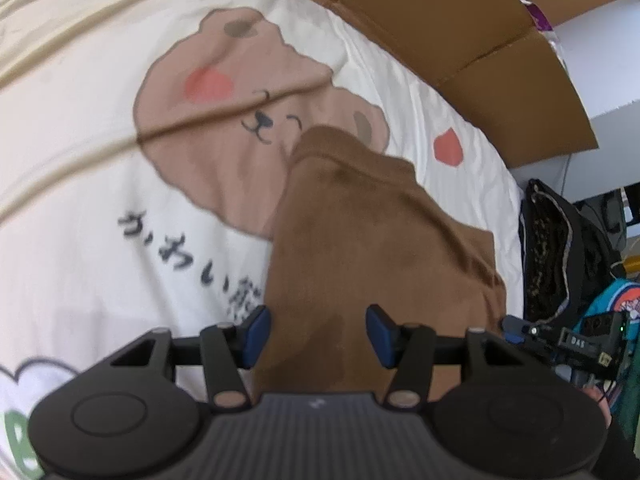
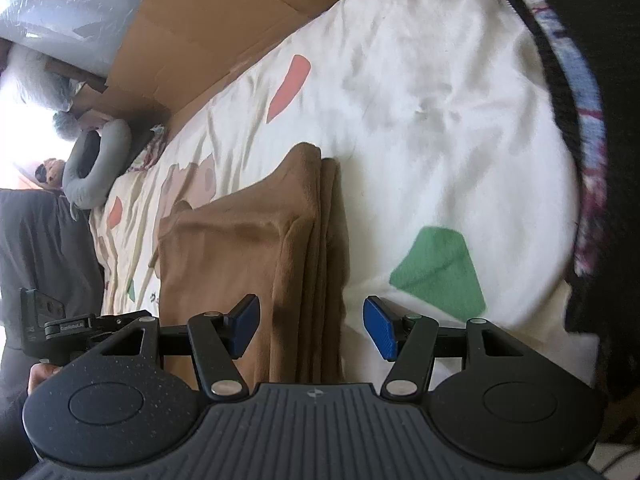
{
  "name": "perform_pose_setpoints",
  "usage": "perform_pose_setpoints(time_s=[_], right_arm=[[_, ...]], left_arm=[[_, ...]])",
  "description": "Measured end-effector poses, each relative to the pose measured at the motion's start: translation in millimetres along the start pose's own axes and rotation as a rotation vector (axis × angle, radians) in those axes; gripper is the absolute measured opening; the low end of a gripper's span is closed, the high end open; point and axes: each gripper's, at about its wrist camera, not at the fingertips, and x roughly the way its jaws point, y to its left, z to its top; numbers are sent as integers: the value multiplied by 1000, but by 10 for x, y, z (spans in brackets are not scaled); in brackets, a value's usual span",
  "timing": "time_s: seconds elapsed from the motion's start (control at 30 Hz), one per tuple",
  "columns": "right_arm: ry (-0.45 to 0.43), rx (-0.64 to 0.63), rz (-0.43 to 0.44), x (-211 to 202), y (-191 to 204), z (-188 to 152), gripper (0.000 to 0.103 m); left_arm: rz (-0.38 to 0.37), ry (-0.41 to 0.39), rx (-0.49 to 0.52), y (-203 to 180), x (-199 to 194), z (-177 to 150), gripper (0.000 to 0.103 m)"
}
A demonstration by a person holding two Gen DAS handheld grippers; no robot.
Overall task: Fold clothes
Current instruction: 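Grasp the folded shirt's end with both tools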
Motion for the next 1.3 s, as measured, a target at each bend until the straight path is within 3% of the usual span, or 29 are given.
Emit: perform_pose_setpoints(time_s=[0.27, 0.43, 0.57, 0.7, 0.8, 0.93, 1.0, 1.07, 1.17, 1.3], right_arm=[[-6, 2, 36, 188, -41, 95, 63], [-7, 38, 82, 279, -82, 174, 59], [-3, 41, 68, 315, -90, 204, 38], [4, 39, 73, 318, -107, 233, 28], [4, 6, 69, 290, -48, 238, 24], [-1, -9, 67, 259, -33, 235, 26], [5, -5, 62, 273, -45, 238, 28], [17, -8, 63, 284, -52, 248, 32], [35, -24, 64, 310, -44, 258, 40], [40, -2, 94, 366, -86, 278, 40]], left_arm=[[-12, -64, -2, 63, 108, 246, 54], [-24, -63, 0, 65, 260, 346, 49], [-16, -87, -3, 44, 357, 392, 37], [-17, -95, -8, 29, 395, 417, 15], [-34, -102, -17, 34, 357, 404, 10], [-56, -105, -34, 50, 299, 405, 11], [-33, -97, -28, 56, 297, 416, 22], [-39, -89, -37, 93, 307, 419, 23], [-70, -58, -44, 142, 358, 395, 31], [-114, -51, -58, 196, 419, 389, 34]])
